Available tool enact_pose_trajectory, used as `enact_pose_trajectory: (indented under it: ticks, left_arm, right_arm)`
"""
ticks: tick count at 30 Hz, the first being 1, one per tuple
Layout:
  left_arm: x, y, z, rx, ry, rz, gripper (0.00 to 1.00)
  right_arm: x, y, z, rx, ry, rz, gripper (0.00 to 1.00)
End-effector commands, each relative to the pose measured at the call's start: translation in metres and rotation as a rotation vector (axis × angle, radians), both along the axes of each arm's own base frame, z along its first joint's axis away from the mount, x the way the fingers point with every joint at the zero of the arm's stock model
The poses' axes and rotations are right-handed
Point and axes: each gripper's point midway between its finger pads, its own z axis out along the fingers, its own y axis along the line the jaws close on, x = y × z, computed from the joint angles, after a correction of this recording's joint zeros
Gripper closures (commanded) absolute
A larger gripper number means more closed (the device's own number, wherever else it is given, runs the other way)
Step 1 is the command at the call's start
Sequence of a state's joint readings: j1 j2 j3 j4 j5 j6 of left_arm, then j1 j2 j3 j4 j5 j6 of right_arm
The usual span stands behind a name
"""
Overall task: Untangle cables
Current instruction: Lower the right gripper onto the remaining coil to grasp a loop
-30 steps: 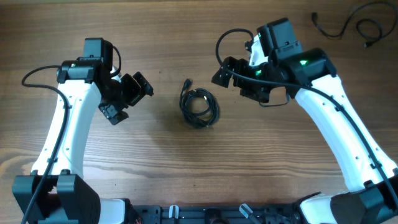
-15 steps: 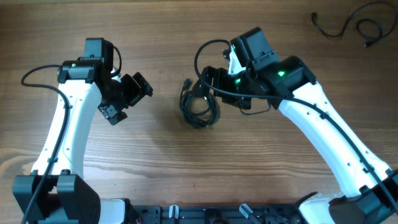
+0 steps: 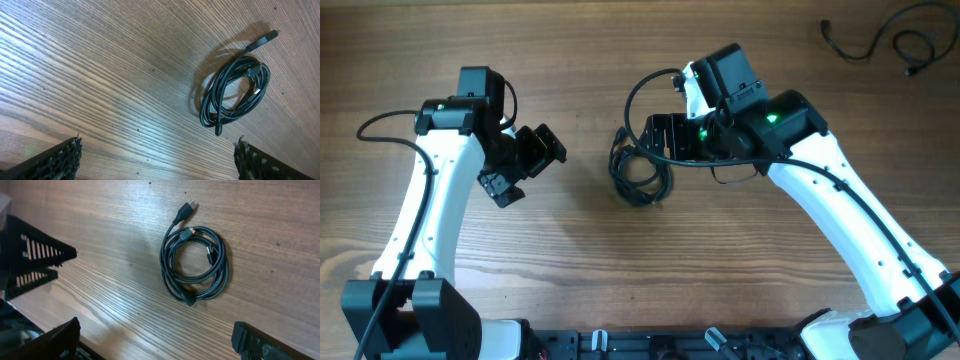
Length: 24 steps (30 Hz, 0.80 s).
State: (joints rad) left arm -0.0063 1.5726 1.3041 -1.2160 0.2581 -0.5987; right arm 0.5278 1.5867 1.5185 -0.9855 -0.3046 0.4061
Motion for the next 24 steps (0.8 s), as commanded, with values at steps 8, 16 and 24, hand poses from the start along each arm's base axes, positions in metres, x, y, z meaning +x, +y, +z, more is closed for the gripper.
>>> enact_pose_trajectory:
  ticks: [8, 16, 24]
  left_arm:
    - [0.014, 0.017, -0.001, 0.013, -0.046, 0.083, 0.0]
    - [0.013, 0.017, 0.0, 0.014, -0.046, 0.083, 0.0]
    - [0.014, 0.017, 0.0, 0.014, -0.05, 0.084, 0.0]
  right_arm:
    - [-0.009, 0.024, -0.056, -0.112, -0.041, 0.422, 0.12]
    - [-0.006, 0.059, -0.13, -0.185, 0.011, 0.528, 0.3]
    - [-0.003, 0.084, -0.168, -0.134, 0.034, 0.566, 0.51]
